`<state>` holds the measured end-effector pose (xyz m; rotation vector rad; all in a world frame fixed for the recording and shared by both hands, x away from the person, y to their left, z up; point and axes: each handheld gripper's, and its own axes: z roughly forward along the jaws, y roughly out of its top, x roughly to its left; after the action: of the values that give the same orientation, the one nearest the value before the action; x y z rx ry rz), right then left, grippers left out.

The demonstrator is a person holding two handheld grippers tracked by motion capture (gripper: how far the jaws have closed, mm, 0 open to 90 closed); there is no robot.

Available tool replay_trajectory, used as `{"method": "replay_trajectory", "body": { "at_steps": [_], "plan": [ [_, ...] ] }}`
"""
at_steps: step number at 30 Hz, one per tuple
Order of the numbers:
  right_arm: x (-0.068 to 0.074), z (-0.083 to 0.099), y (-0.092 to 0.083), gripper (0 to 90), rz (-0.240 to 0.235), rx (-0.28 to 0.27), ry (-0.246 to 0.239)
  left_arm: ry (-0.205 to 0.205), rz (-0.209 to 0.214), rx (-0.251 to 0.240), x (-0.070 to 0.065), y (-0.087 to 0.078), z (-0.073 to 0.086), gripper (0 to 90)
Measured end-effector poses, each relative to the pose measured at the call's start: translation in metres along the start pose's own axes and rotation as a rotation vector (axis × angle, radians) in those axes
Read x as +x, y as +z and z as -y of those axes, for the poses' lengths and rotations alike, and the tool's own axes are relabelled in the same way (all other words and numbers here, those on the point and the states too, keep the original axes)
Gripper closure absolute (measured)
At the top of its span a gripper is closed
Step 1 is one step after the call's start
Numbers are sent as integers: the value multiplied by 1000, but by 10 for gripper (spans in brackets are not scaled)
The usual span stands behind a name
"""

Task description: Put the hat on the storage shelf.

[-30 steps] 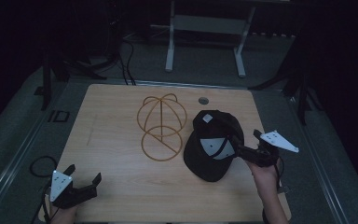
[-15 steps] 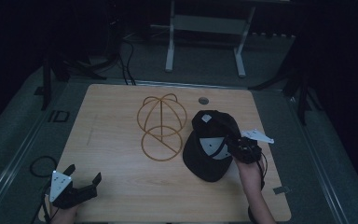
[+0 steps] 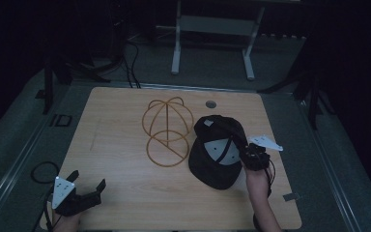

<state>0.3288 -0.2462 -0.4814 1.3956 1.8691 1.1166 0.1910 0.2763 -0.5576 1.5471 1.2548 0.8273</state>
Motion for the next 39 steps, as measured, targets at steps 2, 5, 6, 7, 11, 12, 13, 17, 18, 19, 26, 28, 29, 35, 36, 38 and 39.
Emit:
{"method": "replay_trajectory", "body": {
  "at_steps": [2,5,6,7,11,12,13,17,18,19,26,28,29,35,36,38,39],
  "plan": [
    [-1,-6,-5,883,-13,-23,7,41,-18,2,-2,1,1,7],
    [-3,-15,-14,884,-40,-63,22,57,-19,1,-5,2,0,6],
    [-3,-18,-18,884,-44,-79,26,54,-25,-10,-7,2,0,7],
    [-3,-18,-18,884,-44,-79,26,54,-25,-10,-7,2,0,6],
    [-6,-31,-34,885,-55,-138,25,-6,16,-12,-11,0,-4,7],
    [-6,-38,-43,886,-56,-166,15,-23,46,17,-16,-1,-7,7],
    [-6,-38,-43,886,-56,-166,15,-23,46,17,-16,-1,-7,7],
    [-7,-51,-65,886,-52,-215,-23,-15,108,64,-36,-2,-16,7],
    [-7,-51,-65,886,-52,-215,-23,-15,108,64,-36,-2,-16,6],
    [-8,-55,-74,886,-49,-230,-31,-7,167,64,-51,-2,-20,6],
    [-9,-58,-91,886,-96,-253,-16,14,303,78,-87,3,-33,6],
    [-5,-56,-98,885,-111,-262,-24,50,353,94,-103,7,-39,7],
    [-3,-55,-100,886,-113,-262,-28,49,377,98,-107,8,-41,7],
    [7,-45,-107,885,-157,-257,-48,94,456,82,-134,18,-56,30],
    [7,-45,-107,885,-157,-257,-48,94,456,82,-134,18,-56,69],
    [12,-40,-109,885,-192,-253,-45,106,489,77,-145,19,-64,71],
    [14,-38,-109,885,-199,-252,-50,131,500,83,-155,22,-71,72]
  ]
}}
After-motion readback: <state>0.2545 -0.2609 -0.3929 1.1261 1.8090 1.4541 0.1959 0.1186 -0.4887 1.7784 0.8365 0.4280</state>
